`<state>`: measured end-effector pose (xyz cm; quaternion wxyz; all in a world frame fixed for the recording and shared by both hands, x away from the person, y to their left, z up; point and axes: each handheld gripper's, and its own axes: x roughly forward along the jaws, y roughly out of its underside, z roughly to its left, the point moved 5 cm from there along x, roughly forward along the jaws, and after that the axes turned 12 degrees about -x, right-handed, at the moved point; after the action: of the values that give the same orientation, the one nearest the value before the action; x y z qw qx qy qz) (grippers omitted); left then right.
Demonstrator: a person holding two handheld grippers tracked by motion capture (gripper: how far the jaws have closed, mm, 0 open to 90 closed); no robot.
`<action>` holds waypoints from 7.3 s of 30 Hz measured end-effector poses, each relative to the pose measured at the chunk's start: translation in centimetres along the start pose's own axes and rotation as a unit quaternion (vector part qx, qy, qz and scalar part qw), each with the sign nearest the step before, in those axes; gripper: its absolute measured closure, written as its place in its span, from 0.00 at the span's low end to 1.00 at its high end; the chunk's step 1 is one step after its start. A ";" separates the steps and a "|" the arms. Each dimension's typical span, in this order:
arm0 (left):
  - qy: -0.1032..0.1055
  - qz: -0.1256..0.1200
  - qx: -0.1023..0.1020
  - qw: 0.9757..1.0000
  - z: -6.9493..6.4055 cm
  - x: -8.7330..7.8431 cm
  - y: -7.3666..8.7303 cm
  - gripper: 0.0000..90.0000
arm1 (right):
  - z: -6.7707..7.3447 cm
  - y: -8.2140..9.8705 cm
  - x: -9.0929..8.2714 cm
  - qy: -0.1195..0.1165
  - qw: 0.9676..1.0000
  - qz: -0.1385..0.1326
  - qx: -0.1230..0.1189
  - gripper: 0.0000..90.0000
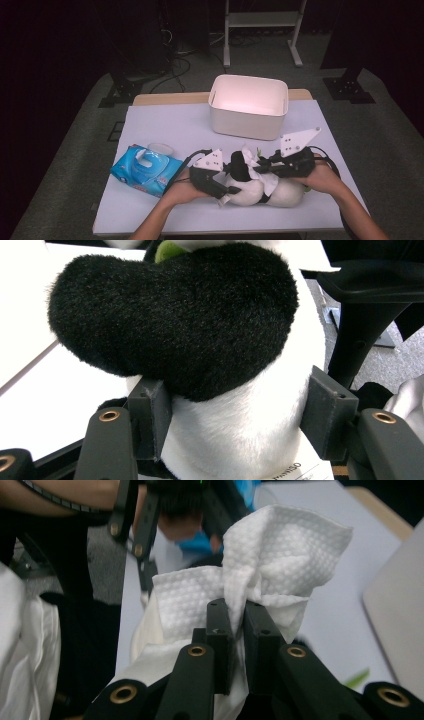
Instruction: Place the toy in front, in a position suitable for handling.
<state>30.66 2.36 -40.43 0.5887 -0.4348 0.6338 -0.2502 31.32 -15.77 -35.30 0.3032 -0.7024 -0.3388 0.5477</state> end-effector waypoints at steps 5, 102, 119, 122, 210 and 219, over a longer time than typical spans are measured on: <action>-0.002 0.003 -0.008 1.000 0.3 -0.2 0.4 0.42 | -0.1 0.1 0.4 -0.007 1.000 0.007 0.005 0.92; 0.011 -0.086 -0.050 0.995 0.7 1.4 -0.3 0.44 | 1.5 7.9 -4.8 0.038 0.994 0.005 0.102 0.92; -0.042 -0.075 0.007 0.996 -0.2 -3.7 -4.4 0.48 | 0.6 6.1 -1.8 0.044 0.993 -0.063 0.092 0.92; -0.039 -0.077 0.011 0.996 -0.4 -3.2 -4.5 0.44 | 1.0 7.1 -2.1 0.046 0.993 -0.051 0.099 0.92; 0.005 -0.050 -0.048 0.998 0.9 -3.6 -0.8 0.20 | 0.0 -0.3 -4.3 0.014 0.994 -0.101 0.029 0.92; 0.007 -0.032 -0.047 0.998 1.0 -2.1 -1.5 0.16 | 0.3 1.0 -4.8 0.011 0.994 -0.099 0.038 0.92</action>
<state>31.81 3.62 -38.27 0.5549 -0.4803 0.6349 -0.2413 30.35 -20.22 -33.51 0.3866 -0.6591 -0.3822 0.5197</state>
